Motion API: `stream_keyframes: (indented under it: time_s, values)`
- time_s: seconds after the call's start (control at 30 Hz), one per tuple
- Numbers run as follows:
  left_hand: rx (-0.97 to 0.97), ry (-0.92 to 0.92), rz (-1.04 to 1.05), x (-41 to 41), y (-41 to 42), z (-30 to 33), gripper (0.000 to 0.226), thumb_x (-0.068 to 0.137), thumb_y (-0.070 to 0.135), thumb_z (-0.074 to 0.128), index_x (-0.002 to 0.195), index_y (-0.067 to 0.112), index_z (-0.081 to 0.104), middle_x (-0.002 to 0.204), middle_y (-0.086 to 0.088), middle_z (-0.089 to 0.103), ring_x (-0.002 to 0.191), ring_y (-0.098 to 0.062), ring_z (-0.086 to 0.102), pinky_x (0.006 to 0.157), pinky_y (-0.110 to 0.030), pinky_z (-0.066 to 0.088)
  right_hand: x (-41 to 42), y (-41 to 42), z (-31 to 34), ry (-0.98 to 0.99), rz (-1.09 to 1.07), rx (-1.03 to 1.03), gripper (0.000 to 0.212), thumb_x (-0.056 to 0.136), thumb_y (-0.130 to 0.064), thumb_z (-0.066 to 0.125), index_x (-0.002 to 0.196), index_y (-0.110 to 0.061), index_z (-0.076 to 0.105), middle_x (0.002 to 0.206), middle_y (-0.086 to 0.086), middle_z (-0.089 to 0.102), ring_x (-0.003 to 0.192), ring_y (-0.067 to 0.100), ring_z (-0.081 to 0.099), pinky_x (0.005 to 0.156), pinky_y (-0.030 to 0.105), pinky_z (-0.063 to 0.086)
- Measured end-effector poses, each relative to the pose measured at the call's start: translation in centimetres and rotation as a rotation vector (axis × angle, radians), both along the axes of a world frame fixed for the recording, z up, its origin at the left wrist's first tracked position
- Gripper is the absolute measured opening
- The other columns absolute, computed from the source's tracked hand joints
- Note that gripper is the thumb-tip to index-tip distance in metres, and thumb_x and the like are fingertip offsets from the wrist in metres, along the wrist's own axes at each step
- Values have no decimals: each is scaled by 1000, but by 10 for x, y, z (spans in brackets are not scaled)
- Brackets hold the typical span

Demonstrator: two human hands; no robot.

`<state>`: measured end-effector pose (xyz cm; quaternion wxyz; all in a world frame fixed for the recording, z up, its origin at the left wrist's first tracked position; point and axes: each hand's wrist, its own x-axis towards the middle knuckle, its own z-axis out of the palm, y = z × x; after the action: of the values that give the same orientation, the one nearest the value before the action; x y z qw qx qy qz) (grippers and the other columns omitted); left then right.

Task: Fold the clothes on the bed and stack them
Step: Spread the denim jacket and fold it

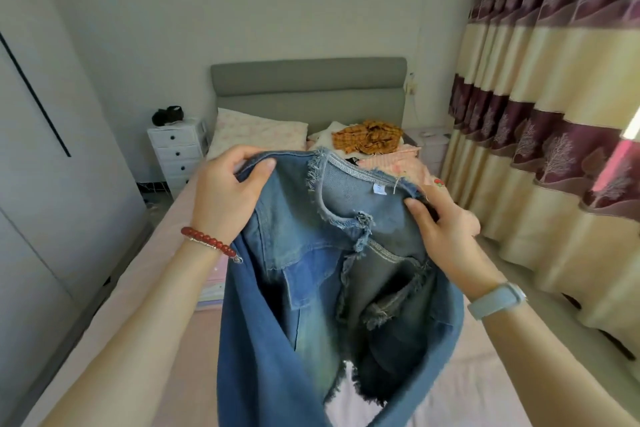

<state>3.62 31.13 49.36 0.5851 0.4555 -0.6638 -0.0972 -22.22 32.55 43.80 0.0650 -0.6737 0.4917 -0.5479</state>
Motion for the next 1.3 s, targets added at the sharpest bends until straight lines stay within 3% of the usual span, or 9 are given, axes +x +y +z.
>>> stream_keyframes:
  time_s: [0.2, 0.37, 0.5, 0.6, 0.83, 1.03, 1.17, 1.23, 1.3]
  values:
    - [24, -21, 48, 6, -17, -6, 9, 84, 11, 66, 90, 17, 67, 91, 0, 68, 88, -6, 61, 84, -20, 47, -24, -47, 20, 76, 106, 83, 20, 87, -7, 61, 106, -3, 68, 92, -9, 61, 89, -3, 53, 75, -5, 32]
    - [214, -85, 172, 1, -108, -58, 4, 84, 15, 66, 85, 18, 67, 82, 10, 66, 75, 2, 58, 70, -10, 41, -28, -144, -8, 253, 118, 148, 24, 88, -7, 61, 110, -5, 67, 97, -2, 62, 90, -4, 49, 78, -10, 26]
    - [630, -219, 410, -9, -219, -137, 37, 86, 25, 63, 120, 12, 53, 120, -13, 56, 109, -32, 53, 90, -37, 43, -21, -265, -74, 358, 35, 649, 50, 96, -28, 49, 143, -20, 36, 139, 10, 46, 124, 29, 46, 99, 40, 42]
    - [858, -296, 437, -21, -260, -211, 51, 87, 33, 58, 131, 13, 42, 128, -17, 47, 117, -37, 47, 95, -44, 42, -18, -305, -146, 439, 62, 800, 56, 97, -22, 45, 148, -19, 22, 148, 12, 29, 132, 32, 34, 104, 43, 35]
    - [1288, -191, 179, -51, -221, -405, 45, 92, 18, 53, 134, 6, 43, 133, -19, 47, 118, -31, 48, 98, -37, 39, -52, -242, -344, 427, 62, 1221, 49, 98, -23, 43, 144, -15, 28, 146, 10, 32, 130, 29, 35, 103, 41, 35]
    - [1391, -300, 338, -54, -186, -501, 73, 88, 32, 60, 146, 9, 21, 151, -15, 21, 138, -33, 22, 111, -47, 24, -58, -202, -431, 600, -212, 1188, 53, 93, -24, 49, 143, -14, 32, 145, 10, 31, 134, 29, 26, 108, 44, 23]
    - [1464, -248, 551, -49, -186, -524, 90, 78, 48, 66, 146, 16, 17, 145, -18, 33, 129, -38, 33, 102, -53, 30, -65, -206, -455, 918, -299, 1174, 64, 89, -18, 52, 146, -21, 24, 152, 13, 18, 141, 31, 11, 110, 59, 7]
    - [1388, -42, 505, -44, -190, -533, 80, 80, 36, 69, 143, 14, 25, 140, -18, 39, 127, -36, 38, 104, -48, 34, -73, -210, -459, 1019, -299, 1252, 69, 89, -17, 52, 147, -28, 16, 154, 12, 10, 141, 34, 9, 107, 62, 15]
    - [1311, 49, 480, -38, -189, -535, 48, 90, 25, 58, 130, 4, 42, 127, -22, 51, 116, -38, 47, 93, -42, 40, -82, -217, -456, 989, -313, 1297, 66, 88, -15, 52, 145, -30, 22, 148, 13, 23, 131, 36, 27, 92, 51, 37]
